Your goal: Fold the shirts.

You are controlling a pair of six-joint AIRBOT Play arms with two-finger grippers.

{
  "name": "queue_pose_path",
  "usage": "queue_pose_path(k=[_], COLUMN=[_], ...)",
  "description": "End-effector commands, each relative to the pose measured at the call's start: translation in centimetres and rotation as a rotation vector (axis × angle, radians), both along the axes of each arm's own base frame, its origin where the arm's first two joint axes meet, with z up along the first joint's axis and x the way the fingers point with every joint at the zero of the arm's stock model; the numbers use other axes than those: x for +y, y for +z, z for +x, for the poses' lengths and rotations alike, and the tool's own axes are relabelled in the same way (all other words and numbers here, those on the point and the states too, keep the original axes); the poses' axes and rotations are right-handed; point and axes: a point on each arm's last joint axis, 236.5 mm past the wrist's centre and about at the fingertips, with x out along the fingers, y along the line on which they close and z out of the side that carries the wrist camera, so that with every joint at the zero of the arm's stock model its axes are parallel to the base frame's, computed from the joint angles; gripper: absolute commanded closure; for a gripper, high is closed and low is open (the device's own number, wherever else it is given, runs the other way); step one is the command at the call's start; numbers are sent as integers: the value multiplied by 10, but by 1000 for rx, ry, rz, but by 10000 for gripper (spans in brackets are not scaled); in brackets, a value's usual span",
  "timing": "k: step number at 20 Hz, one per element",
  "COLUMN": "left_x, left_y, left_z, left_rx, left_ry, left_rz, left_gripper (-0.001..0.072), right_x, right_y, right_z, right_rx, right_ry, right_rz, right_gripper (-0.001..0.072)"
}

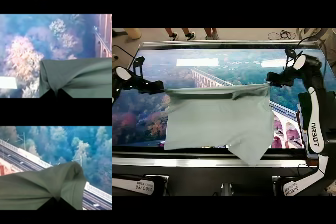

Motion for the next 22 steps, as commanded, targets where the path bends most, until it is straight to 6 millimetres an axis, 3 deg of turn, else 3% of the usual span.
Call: queue_pose_path(k=[1,2,4,6,8,11,12,13,14,16,18,20,22], left_x=[-2,-2,0,4,7,-2,-3,-5,-1,13,24,20,6], left_y=[-29,-28,-18,-22,-49,-91,-92,-85,-72,-42,-27,-40,-67], left_z=[39,38,19,-32,-83,-125,-126,-124,-121,-121,-144,-195,-250], left_rx=[-27,-26,28,227,442,586,592,582,557,503,496,569,622], left_ry=[24,12,-73,-127,-124,-106,-99,-99,-98,-57,7,20,28], left_rz=[-36,-33,-14,-19,-26,-64,-70,-83,-75,-61,-74,-98,-118], left_gripper=[681,681,681,681,682,678,544,289,166,172,172,172,172], right_x=[3,5,5,-7,-10,2,1,1,0,-15,-31,-39,-35], right_y=[-24,-25,-20,-24,-48,-91,-93,-83,-66,-33,-20,-26,-36], right_z=[31,23,-17,-80,-116,-133,-127,-122,-118,-130,-163,-194,-218], right_rx=[-66,-35,102,345,495,561,551,527,489,471,551,593,588], right_ry=[-62,-43,47,106,121,80,25,4,19,53,57,55,64], right_rz=[32,26,-13,-75,-82,-20,-17,-10,-20,-69,-45,-21,-10], right_gripper=[682,682,682,682,682,681,648,458,326,211,213,220,221])
